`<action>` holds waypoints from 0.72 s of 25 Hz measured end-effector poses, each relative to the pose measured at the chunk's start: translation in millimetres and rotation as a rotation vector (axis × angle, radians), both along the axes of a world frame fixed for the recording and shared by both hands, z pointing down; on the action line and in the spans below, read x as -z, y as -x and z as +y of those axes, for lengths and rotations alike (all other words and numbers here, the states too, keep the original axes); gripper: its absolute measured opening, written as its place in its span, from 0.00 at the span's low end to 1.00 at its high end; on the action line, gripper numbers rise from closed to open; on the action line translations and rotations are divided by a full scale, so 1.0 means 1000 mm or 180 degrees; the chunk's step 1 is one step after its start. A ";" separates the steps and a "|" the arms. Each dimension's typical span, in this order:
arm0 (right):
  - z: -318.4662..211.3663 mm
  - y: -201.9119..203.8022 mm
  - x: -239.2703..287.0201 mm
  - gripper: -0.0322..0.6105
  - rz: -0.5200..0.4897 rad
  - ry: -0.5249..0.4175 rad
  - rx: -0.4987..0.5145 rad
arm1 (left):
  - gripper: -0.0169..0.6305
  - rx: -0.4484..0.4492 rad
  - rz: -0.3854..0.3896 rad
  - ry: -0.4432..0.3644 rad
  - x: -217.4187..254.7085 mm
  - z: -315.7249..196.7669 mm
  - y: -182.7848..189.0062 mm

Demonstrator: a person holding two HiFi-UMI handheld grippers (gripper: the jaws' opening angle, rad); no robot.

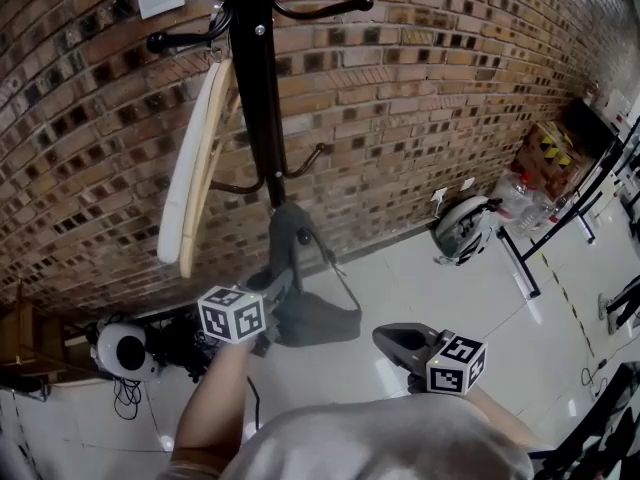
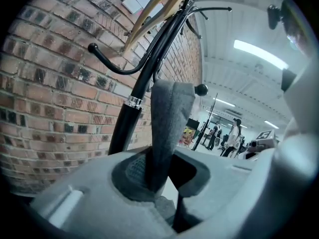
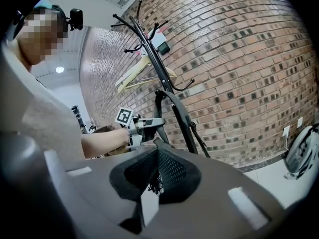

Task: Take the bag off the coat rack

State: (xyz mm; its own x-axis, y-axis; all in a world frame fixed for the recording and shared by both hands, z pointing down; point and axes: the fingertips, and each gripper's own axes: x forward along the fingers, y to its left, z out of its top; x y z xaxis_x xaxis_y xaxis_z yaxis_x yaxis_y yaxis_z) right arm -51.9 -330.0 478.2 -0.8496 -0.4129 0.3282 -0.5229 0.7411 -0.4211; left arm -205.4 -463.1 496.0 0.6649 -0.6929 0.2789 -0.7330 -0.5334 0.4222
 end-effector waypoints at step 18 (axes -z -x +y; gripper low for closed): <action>0.071 -0.059 -0.005 0.05 -0.0084 0.0081 -0.0040 | 0.11 0.0182 0.0069 -0.0337 0.072 0.122 -0.043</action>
State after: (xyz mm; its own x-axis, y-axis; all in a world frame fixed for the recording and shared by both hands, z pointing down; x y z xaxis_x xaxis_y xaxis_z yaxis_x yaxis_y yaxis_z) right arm 6.9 -259.2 483.3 -0.8528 -0.4155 0.3163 -0.5206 0.7233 -0.4536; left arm -162.2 -341.1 423.7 0.6284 -0.7547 0.1883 -0.7548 -0.5333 0.3819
